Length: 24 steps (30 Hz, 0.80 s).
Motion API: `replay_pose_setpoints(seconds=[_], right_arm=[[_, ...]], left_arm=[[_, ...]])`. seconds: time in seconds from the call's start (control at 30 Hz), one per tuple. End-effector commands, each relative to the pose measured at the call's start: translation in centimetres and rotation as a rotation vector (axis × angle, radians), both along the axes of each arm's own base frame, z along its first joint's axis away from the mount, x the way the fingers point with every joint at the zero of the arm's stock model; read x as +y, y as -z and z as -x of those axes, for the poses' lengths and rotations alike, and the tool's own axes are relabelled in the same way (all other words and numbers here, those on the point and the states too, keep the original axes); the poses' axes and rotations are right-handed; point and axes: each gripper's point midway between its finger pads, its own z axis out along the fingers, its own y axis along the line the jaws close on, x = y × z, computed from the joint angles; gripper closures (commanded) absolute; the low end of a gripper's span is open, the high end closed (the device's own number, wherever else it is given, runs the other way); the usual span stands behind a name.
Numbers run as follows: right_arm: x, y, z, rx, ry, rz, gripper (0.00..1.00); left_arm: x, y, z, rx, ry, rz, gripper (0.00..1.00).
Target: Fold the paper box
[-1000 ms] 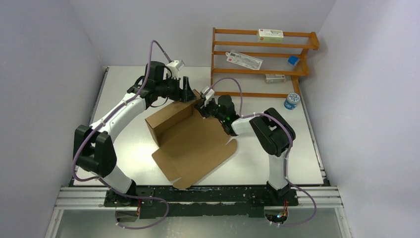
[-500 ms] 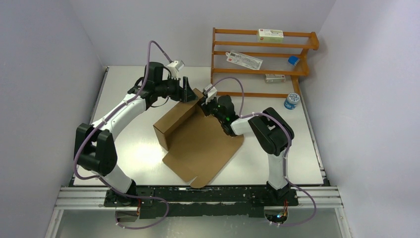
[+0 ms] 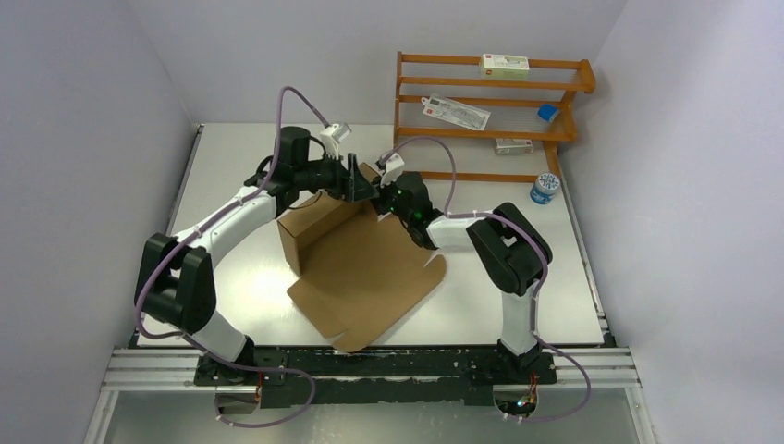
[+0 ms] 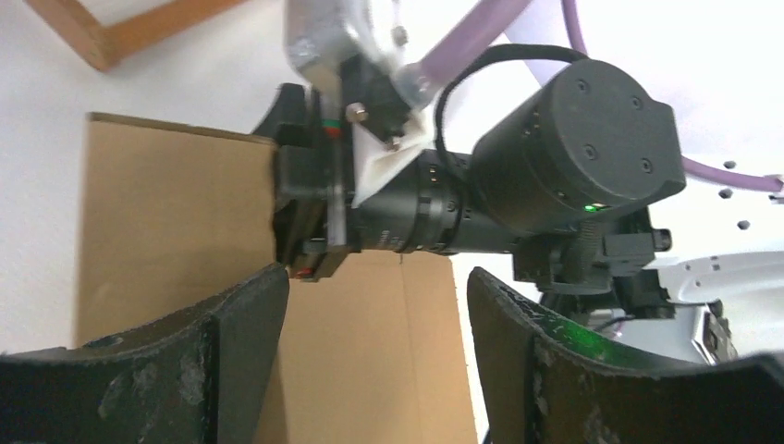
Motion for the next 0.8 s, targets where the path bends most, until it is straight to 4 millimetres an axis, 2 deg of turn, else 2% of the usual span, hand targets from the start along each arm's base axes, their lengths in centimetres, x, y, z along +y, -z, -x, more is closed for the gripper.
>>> replay_pose_setpoints(seconds=[0.0,0.07,0.17,0.2,0.3,0.43,0.53,0.63,0.77], right_arm=[[1.5,-4.5,0.8,-0.078,-0.048,-0.094,1.0],[1.4,-3.8,1.1,-0.124,-0.078,-0.055,1.0],[1.2,-2.4,1.6,-0.148,-0.119,-0.003,1.0],[1.3,-2.2,1.8,-0.147,-0.131,-0.001,1.0],[1.5,-2.0,2.5,-0.169,-0.178,0.004,1.0],[2.0,-2.0,3.1,-0.17,-0.225,0.006,1.0],[2.0,-2.1,3.2,-0.172,-0.23,0.01,1.0],[1.8,-2.3,3.2,-0.17,-0.218,0.01,1.0],[1.4,-2.7,2.8,-0.162,-0.177,0.002,1.0]], left_arm=[[0.5,1.7,2.8,0.162,0.021,-0.017,0.23],[2.3,0.6,1.3,0.136,-0.055,-0.018,0.24],[5.7,-2.8,-1.8,0.027,-0.218,-0.047,0.21],[6.8,-3.4,-2.9,-0.003,-0.281,-0.083,0.19],[8.6,-3.2,-5.1,0.009,-0.346,-0.135,0.2],[8.8,0.6,-7.0,0.103,-0.339,-0.154,0.24],[7.3,4.0,-6.6,0.19,-0.269,-0.135,0.29],[6.7,7.3,-6.1,0.25,-0.261,-0.158,0.3],[5.8,10.1,-4.7,0.308,-0.246,-0.163,0.33]])
